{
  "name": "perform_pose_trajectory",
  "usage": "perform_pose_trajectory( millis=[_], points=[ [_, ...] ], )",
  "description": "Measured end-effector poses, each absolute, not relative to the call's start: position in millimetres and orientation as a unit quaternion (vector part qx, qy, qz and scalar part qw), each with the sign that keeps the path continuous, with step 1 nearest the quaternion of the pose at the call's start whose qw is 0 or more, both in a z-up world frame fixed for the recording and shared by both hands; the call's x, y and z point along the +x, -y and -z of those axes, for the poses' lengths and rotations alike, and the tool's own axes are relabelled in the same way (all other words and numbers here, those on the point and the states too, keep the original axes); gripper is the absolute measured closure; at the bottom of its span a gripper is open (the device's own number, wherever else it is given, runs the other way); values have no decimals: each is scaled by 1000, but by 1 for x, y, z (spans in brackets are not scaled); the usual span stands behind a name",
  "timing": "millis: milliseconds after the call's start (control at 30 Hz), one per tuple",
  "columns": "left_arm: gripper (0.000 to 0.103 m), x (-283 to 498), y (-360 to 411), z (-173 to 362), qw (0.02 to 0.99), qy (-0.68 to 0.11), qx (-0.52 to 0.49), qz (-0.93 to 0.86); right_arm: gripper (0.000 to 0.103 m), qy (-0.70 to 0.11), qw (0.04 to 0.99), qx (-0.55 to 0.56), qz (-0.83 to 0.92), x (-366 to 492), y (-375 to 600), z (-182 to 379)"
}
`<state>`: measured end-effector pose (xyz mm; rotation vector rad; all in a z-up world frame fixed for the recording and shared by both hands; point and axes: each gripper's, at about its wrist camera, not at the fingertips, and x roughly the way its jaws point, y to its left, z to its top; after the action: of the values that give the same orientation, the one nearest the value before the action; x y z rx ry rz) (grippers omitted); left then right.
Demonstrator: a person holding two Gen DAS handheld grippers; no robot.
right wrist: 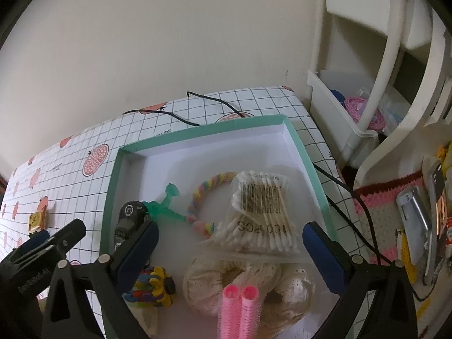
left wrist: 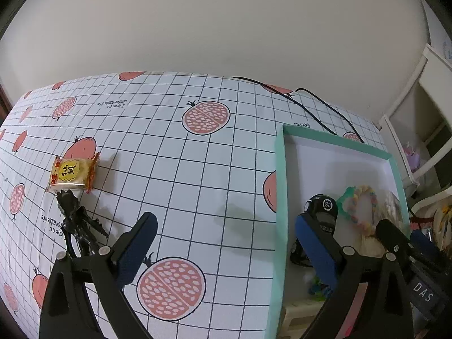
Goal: Organize objects
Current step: 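Move both tools away from the tray toward the black figure and snack packet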
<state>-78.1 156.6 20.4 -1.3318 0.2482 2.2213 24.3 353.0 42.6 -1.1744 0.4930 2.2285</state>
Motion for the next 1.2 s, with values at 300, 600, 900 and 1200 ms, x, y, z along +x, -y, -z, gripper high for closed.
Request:
perform_pose_trajectory(
  millis=[300,600,900,1200],
  points=[
    [5,-91,-136,-36,260,-94,-496,-823,0,-164,280,-433,-841,16,-336,-62],
    [5,-111,-92,-64,247,-105,-484,-833,0,-157,241,-424,-859,-4,-295,-80],
    [5,-161,1,-63,167,-49,-502,-847,0,-137,173,-437,-872,-43,-226,-81],
    [5,-186,63,-62,124,-18,-504,-854,0,-128,133,-449,-874,-72,-176,-71]
  ],
)
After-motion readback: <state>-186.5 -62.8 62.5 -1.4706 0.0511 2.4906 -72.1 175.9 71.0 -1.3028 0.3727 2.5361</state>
